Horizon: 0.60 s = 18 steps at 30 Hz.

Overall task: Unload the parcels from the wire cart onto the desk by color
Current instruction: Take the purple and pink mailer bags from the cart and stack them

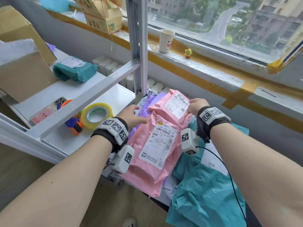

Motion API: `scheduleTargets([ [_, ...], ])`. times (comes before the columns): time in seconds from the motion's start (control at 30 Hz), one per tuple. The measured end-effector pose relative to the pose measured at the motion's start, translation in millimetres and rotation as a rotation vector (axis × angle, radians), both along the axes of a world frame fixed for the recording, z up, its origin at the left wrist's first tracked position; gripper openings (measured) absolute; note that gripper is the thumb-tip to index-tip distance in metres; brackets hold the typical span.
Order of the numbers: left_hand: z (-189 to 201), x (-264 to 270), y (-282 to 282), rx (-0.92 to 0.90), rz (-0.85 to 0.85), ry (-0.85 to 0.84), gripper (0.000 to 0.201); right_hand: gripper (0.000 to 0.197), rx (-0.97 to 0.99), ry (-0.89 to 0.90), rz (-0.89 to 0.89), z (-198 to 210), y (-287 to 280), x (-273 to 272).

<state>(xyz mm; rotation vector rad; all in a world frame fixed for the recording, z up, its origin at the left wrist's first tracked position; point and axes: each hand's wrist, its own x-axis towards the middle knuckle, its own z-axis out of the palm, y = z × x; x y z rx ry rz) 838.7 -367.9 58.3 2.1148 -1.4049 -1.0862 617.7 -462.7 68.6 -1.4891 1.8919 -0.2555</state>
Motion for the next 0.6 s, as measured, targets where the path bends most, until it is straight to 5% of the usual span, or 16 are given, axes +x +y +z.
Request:
scheduleTargets([
  [0.23, 32.1, -17.9, -8.4, -0.099, -0.062, -0.094, 0.053, 0.038, -0.157, -0.076, -0.048, 29.9, 34.3, -18.7],
  [0.6, 71.4, -162.9, 19.2, -0.252, -0.579, -0.176, 0.052, 0.042, -0.196, 0.090, -0.235, 58.6, 164.0, -105.5],
])
